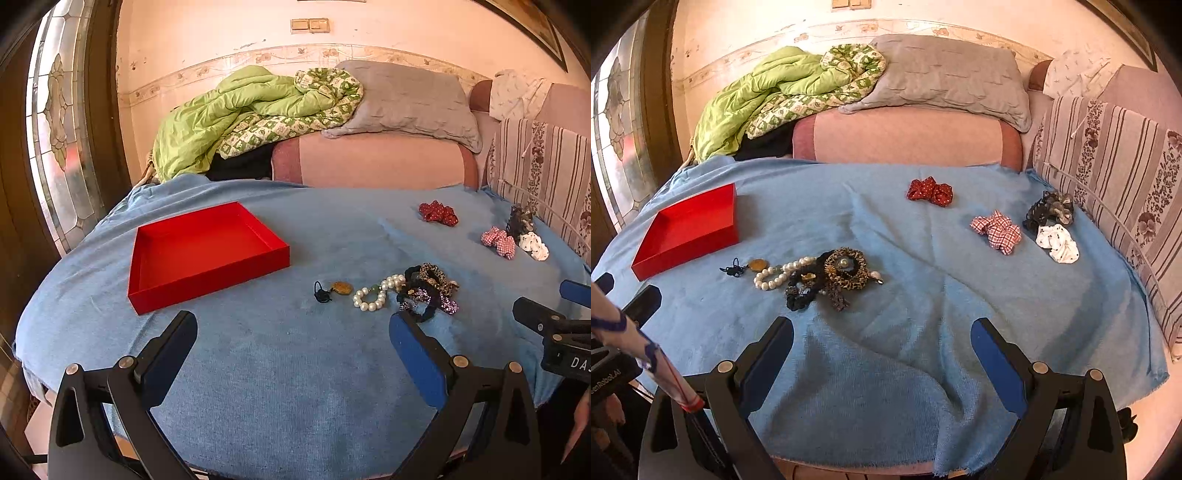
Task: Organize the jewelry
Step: 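Move both tools toward the jewelry pile beside the red tray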
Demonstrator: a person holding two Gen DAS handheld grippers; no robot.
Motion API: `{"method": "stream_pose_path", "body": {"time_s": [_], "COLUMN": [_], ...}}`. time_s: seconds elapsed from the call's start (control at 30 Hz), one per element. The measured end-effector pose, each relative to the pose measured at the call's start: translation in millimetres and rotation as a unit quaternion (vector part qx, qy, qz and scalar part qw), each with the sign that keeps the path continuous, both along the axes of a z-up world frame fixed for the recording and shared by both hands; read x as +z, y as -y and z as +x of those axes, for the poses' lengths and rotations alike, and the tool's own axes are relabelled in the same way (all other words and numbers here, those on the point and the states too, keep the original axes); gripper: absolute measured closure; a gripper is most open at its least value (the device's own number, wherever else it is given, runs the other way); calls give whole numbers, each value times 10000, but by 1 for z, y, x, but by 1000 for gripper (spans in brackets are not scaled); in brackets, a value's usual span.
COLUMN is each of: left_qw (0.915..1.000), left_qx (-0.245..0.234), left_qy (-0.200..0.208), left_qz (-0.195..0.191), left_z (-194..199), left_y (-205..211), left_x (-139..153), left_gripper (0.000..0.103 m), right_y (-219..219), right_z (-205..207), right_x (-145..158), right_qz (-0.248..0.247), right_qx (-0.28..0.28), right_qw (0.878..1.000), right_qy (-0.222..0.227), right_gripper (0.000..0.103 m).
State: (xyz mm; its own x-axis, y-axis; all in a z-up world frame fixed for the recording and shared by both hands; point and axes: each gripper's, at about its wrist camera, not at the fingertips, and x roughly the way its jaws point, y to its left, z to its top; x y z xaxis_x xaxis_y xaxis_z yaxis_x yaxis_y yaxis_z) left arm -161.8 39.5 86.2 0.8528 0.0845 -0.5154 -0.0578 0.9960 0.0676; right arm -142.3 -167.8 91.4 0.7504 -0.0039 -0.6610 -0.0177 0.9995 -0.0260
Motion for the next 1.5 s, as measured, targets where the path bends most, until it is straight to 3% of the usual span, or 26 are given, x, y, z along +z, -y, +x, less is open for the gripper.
{"method": "stream_pose_path", "body": {"time_s": [0.8,1.1,1.3,1.5], "left_qw": [9999,9983,9947,9887], "left_qx": [-59,-282,-230,-509], "left_qy": [-140,-469,-854,-1167], "left_qz": [-29,-207,-516,-786], "left_z": [6,38,74,101], "left_y": [1,-3,-20,-30], "left_x": [-7,-13,-23,-31], "left_gripper": [0,0,0,0], "right_y": [-8,2,17,23], "right_z": [0,14,33,51], "right_x": [-7,-8,-7,-7], "right_qz": [-58,117,470,772], "right_qx": [133,97,96,204], "right_qw": [9999,9998,9987,9964], "right_qy": [-4,-106,-161,-276], "right_gripper": [4,5,14,31]}}
